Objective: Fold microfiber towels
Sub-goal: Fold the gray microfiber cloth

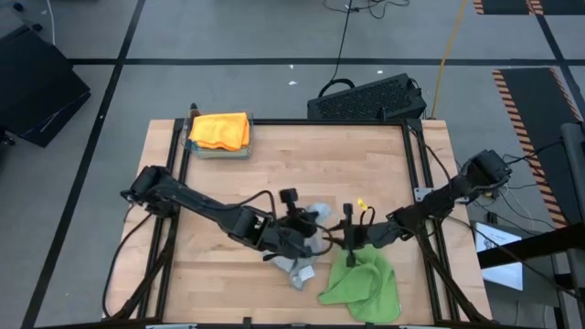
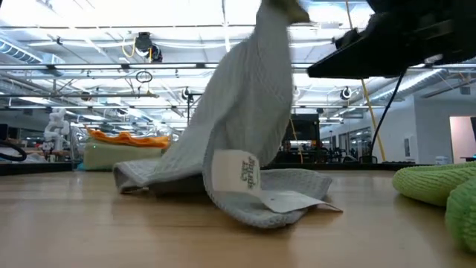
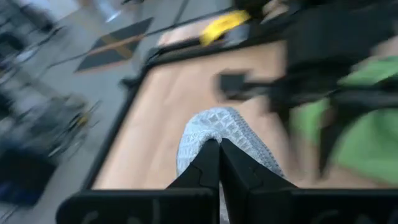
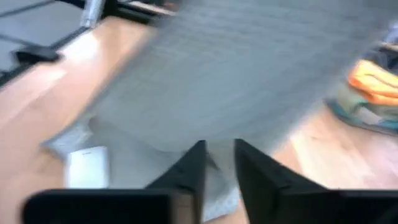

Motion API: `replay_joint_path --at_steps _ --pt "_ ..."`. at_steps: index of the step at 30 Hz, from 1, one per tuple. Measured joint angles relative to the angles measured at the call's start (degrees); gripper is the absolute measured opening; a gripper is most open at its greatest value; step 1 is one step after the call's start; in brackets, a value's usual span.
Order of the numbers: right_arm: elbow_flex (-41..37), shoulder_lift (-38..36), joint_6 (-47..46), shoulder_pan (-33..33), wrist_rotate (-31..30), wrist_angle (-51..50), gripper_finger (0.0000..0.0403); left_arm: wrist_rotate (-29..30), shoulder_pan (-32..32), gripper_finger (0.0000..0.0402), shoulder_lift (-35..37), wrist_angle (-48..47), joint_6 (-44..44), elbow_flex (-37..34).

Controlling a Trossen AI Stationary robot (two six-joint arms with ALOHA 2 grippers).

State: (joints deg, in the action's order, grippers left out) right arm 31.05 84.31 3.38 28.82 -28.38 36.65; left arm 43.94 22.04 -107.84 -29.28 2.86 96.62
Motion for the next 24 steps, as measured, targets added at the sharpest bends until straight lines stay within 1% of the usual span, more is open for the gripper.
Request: replay_joint_path --at_steps 2,4,7,9,13,17,19,21,24 --pt "0.02 -1.19 0.09 0.80 0.39 -2.94 0.0029 4.07 0.08 0.0005 0.39 -3.89 4.41 0.01" --pt "-0.04 -2.43 0.54 1.31 0.37 -5.07 0.0008 8.13 0.48 0.0004 1.10 -11.85 10.99 0.00" --pt "-0.01 -4.98 0.19 1.71 0.15 -9.68 0.0014 10.15 0.72 0.0003 1.30 -19.60 20.93 -0.02" --pt "0.04 -6.59 -0.12 1.68 0.02 -11.26 0.0017 10.46 1.17 0.0006 1.30 -20.75 23.85 -0.04" --pt "-0.08 -10.19 1.83 1.49 -0.03 -16.14 0.0006 10.48 1.43 0.0005 1.27 -14.66 22.16 -0.59" --pt "-1.13 -14.30 4.68 0.47 -0.03 -18.37 0.0003 10.44 1.19 0.0005 0.96 -4.92 17.93 -4.87" --pt "-2.15 -16.53 5.03 0.10 -0.07 -20.03 0.0003 9.27 0.67 0.0009 0.95 0.56 15.34 -6.99" --pt "-3.45 -18.59 5.30 -0.31 0.02 -19.99 0.0002 5.91 -0.12 0.0008 0.95 7.70 12.22 -8.85" --pt "-6.71 -21.12 5.66 -1.24 0.18 -19.05 0.0001 -1.35 -1.45 0.0003 0.95 19.95 5.50 -11.87"
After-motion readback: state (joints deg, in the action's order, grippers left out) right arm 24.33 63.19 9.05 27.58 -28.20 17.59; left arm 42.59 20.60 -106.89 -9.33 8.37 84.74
